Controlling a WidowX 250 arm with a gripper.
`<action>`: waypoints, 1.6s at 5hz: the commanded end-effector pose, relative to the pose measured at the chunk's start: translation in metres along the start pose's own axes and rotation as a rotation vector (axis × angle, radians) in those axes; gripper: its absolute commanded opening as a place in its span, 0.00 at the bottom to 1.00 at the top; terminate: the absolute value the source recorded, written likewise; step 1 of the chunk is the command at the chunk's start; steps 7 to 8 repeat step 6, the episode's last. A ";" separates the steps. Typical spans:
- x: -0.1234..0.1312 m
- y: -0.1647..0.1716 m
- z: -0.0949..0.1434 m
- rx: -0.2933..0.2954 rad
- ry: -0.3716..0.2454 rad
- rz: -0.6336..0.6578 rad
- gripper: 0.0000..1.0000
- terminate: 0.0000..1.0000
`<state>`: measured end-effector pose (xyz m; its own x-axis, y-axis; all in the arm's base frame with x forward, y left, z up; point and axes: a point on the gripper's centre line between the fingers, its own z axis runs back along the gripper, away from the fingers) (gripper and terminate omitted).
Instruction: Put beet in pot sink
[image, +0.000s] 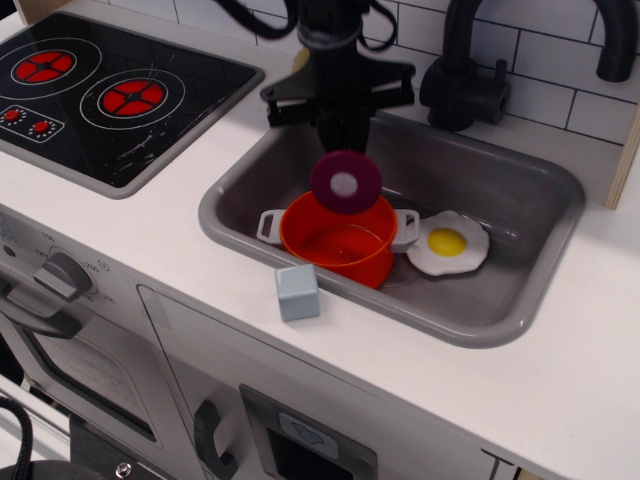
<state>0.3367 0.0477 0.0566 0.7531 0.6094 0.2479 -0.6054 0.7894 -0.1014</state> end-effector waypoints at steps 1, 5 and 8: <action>-0.002 -0.003 0.008 -0.012 -0.060 -0.029 0.00 0.00; -0.001 -0.004 0.018 0.000 -0.061 -0.013 1.00 0.00; -0.001 -0.004 0.018 0.000 -0.061 -0.013 1.00 1.00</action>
